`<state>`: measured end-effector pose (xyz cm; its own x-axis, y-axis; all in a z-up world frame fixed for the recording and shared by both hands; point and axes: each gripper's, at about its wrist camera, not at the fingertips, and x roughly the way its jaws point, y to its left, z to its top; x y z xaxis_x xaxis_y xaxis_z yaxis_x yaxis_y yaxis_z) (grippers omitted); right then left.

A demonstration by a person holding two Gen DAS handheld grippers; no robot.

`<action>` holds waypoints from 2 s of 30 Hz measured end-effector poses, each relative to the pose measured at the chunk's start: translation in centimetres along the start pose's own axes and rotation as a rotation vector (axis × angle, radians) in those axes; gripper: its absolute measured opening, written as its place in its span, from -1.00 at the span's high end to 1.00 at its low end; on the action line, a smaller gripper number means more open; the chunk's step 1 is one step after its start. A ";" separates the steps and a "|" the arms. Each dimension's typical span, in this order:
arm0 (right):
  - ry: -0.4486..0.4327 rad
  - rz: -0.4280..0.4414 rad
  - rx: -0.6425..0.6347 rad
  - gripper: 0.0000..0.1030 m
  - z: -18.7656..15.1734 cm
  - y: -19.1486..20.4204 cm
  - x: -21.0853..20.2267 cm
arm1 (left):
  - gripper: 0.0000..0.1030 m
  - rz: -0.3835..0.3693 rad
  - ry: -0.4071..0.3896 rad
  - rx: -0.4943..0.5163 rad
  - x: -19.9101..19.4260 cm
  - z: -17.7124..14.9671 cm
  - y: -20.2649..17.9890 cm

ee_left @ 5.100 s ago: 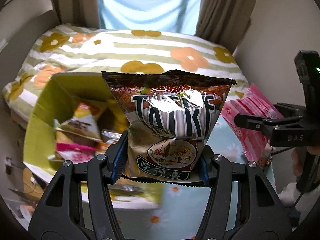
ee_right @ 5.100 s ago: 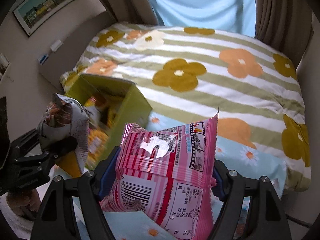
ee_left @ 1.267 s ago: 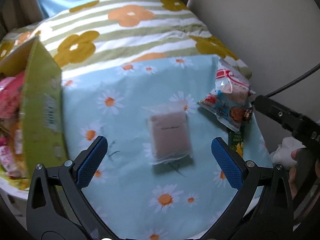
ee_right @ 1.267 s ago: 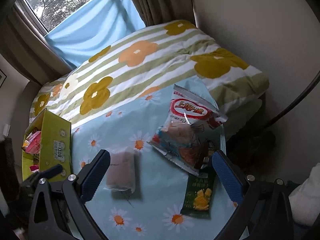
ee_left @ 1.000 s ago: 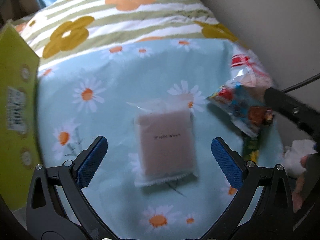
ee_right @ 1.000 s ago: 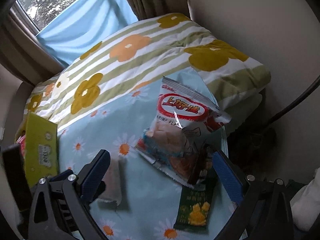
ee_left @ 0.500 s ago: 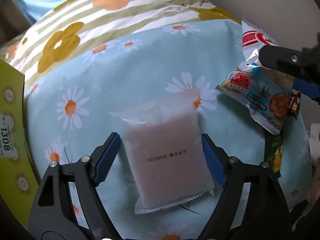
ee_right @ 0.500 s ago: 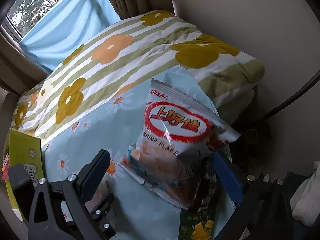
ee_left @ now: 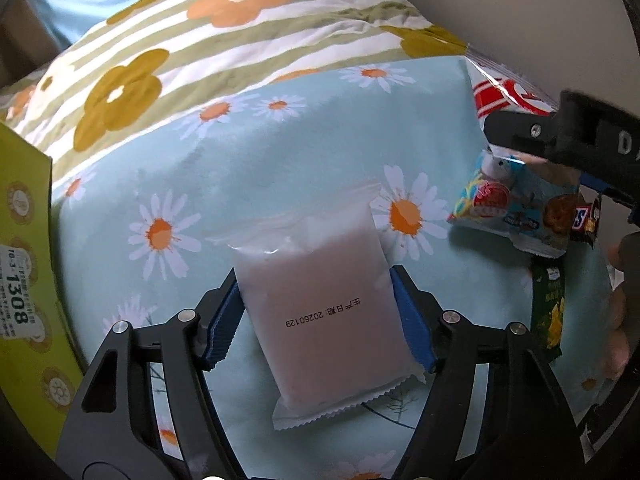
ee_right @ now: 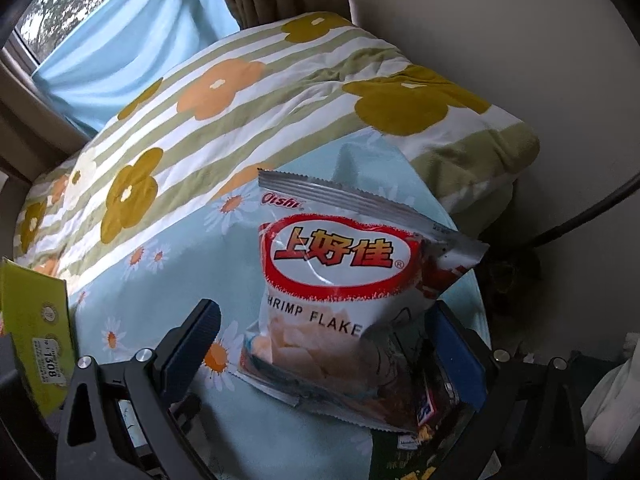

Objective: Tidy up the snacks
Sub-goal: 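Grasp the white pouch with the left gripper while the right grasps the Oishi shrimp flakes bag, then carry both bags over the yellow box and open both grippers to drop them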

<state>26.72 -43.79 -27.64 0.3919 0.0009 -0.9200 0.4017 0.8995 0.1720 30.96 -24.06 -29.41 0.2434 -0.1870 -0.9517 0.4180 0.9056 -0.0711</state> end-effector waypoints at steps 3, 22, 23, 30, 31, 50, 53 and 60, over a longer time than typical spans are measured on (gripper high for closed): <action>0.019 -0.020 -0.025 -0.95 0.1 0.6 1.0 | -0.30 0.005 0.003 -0.004 0.0 0.2 0.4; 0.020 -0.022 -0.140 -0.21 0.0 3.4 1.2 | -0.28 0.027 -0.019 -0.059 -2.0 -0.1 2.1; 0.014 -0.013 -0.141 -0.21 0.0 3.4 0.7 | -0.27 0.028 -0.024 -0.063 -2.3 -0.1 2.2; -0.033 0.077 -0.175 -0.20 0.2 4.6 -3.8 | -0.22 0.038 -0.075 -0.080 -6.0 0.0 2.2; -0.043 0.093 -0.185 -0.21 0.3 4.9 -4.7 | -0.22 0.038 -0.087 -0.087 -6.7 0.1 2.2; -0.177 0.331 -0.507 -0.21 -1.6 17.6 -18.0 | -0.22 0.115 -0.341 -0.301 -24.2 -4.9 12.1; -0.172 0.358 -0.540 -0.21 -3.5 20.9 -18.2 | -0.22 0.120 -0.342 -0.328 -25.5 -6.5 15.6; -0.118 0.406 -0.555 -0.21 -8.4 29.3 -16.9 | -0.19 0.160 -0.306 -0.347 -26.6 -10.0 23.4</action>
<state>24.91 -13.79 -9.99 0.5212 0.3648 -0.7715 -0.2655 0.9285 0.2597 25.50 5.93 -8.76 0.5489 -0.0919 -0.8308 0.0513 0.9958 -0.0763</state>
